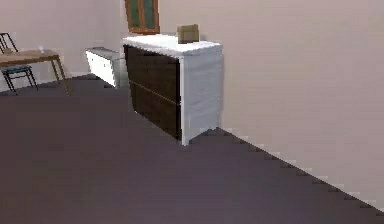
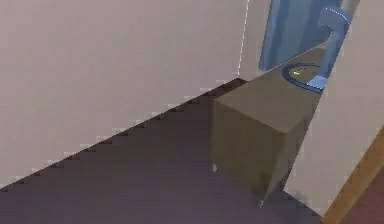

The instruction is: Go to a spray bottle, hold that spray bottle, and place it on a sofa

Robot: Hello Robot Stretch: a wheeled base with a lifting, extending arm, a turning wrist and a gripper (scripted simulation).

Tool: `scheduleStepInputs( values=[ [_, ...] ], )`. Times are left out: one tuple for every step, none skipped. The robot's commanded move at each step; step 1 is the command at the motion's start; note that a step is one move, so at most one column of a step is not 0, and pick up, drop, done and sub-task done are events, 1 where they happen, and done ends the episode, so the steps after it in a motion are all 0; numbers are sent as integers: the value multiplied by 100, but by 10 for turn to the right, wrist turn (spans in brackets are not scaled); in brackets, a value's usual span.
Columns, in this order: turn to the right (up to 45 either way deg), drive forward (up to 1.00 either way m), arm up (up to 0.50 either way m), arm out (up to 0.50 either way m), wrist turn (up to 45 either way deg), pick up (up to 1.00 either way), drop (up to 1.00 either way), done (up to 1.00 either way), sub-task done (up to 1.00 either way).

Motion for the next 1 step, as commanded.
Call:
scheduleStepInputs(
  values=[
    [-420, 0, 0, 0, 0, 0, 0, 0, 0]
  ],
)
